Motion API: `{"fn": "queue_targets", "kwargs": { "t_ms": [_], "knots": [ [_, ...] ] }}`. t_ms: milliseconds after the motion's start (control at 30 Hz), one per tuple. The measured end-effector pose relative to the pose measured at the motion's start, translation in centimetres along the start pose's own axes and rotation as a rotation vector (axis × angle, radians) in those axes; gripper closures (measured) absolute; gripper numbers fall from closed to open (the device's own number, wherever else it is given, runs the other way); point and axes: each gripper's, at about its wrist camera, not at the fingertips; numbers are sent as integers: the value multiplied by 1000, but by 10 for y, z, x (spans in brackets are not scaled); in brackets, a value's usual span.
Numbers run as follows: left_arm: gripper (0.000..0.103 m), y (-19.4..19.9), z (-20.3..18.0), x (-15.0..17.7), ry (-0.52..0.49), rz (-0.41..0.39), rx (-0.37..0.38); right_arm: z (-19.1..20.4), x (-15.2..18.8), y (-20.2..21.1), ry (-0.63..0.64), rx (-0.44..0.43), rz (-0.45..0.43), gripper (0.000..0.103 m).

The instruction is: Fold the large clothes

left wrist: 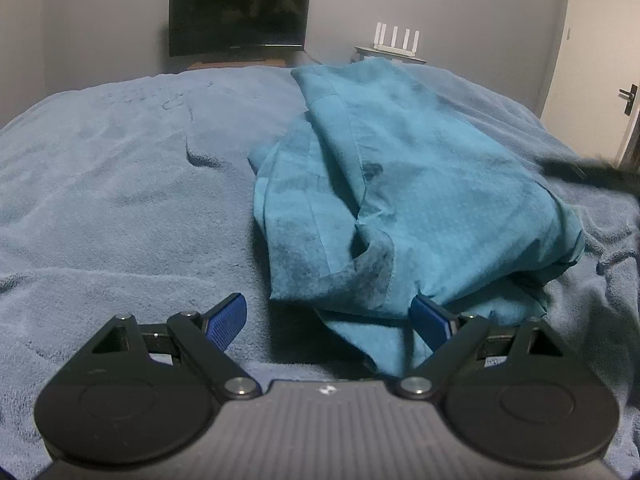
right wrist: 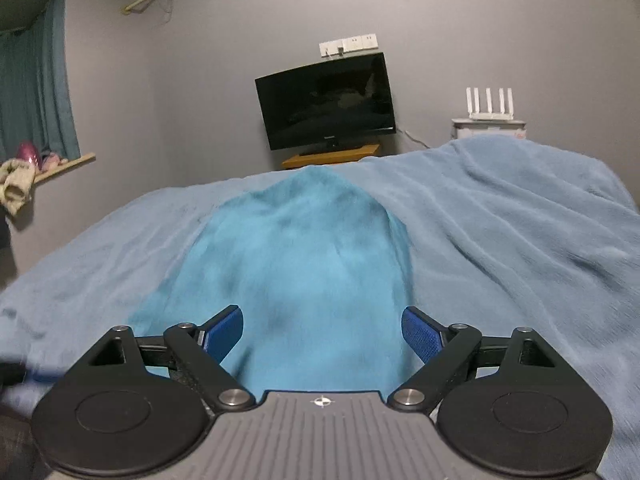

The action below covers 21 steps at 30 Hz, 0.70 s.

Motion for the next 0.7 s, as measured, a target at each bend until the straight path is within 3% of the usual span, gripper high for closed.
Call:
{"fn": "queue_targets", "kwargs": {
  "t_ms": [100,233,367,467,567,633,700],
  "knots": [
    [14,-1,2,2,4,-1,-2,12,22,49,15,25,31,11],
    [14,1,1,3,-1,-9,-4,17,42,70,51,67,134,8],
    [14,13,1,-4,55,-76,67,23,50,60,44,79,138,8],
    [14,14,-12,-19,26,-140,89,31,57,52,62,87,120,8],
    [14,-6,-23,-24,11,-117,103,39,66,38,123,98,105,8],
    [14,-24,-21,-18,48,-58,103,43,69,33,178,88,105,11],
    [38,-35,-14,-7,93,-16,122,50,77,30,263,80,110,22]
  ]
}}
Point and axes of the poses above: each gripper's, at about its wrist camera, not at the fingertips, and y roughly against the way its jaws point, z to its left, x to its underside, and after that the axes turned 12 degrees about -z, right-handed
